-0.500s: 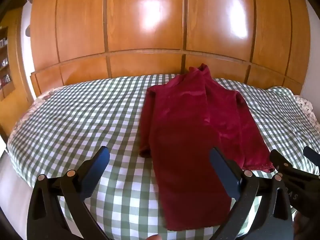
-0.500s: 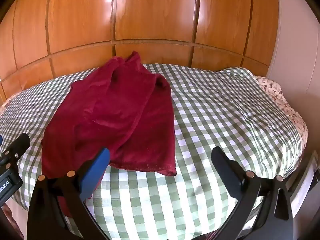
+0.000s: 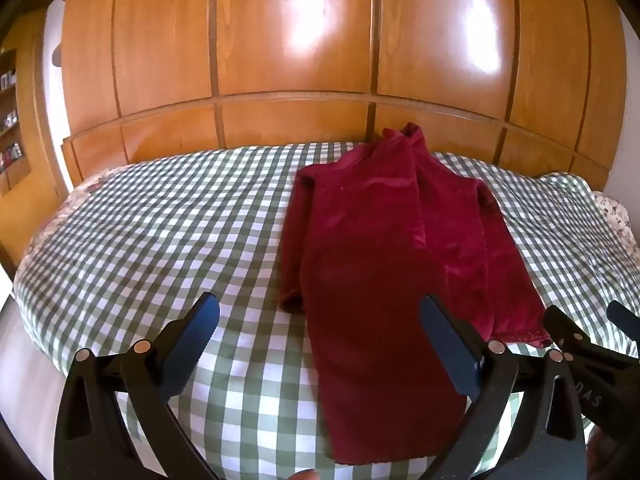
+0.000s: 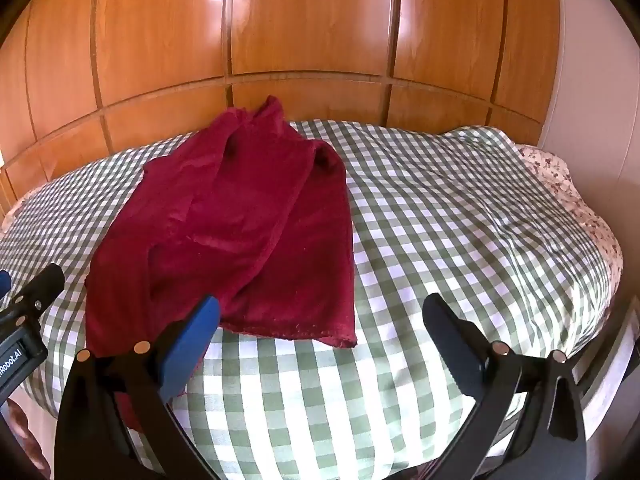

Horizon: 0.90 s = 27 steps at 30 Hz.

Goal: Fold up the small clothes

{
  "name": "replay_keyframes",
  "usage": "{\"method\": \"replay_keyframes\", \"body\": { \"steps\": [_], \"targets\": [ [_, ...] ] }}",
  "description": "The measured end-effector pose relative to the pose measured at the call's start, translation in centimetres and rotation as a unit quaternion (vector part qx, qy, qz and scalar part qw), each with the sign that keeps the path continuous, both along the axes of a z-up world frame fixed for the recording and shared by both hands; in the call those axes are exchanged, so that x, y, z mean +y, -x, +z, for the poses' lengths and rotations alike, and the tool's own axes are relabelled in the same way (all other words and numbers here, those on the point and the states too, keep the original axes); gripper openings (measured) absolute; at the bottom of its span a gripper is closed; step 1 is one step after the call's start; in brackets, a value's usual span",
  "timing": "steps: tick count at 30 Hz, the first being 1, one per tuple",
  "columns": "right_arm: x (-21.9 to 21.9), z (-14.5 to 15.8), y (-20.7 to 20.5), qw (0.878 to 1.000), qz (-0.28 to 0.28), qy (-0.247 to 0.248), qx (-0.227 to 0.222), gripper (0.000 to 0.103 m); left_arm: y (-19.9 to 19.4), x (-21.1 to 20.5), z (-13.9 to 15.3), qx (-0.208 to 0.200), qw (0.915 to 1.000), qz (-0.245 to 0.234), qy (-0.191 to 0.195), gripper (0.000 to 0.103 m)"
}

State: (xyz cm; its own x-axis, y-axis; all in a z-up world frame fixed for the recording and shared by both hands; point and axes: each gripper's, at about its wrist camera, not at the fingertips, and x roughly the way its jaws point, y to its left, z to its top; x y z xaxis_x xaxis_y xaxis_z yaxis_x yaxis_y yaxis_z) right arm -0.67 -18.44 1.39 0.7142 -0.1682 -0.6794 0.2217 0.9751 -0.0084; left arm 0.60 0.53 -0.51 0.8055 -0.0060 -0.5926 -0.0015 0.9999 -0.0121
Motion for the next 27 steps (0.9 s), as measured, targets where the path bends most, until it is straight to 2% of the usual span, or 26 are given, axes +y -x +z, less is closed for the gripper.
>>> {"method": "replay_keyframes", "body": {
  "steps": [27],
  "targets": [
    [-0.51, -0.51, -0.2, 1.0, 0.0, -0.01, 0.011, 0.101, -0.65, -0.6, -0.61, 0.015, 0.9998, -0.015, 0.003, 0.099]
  ]
}}
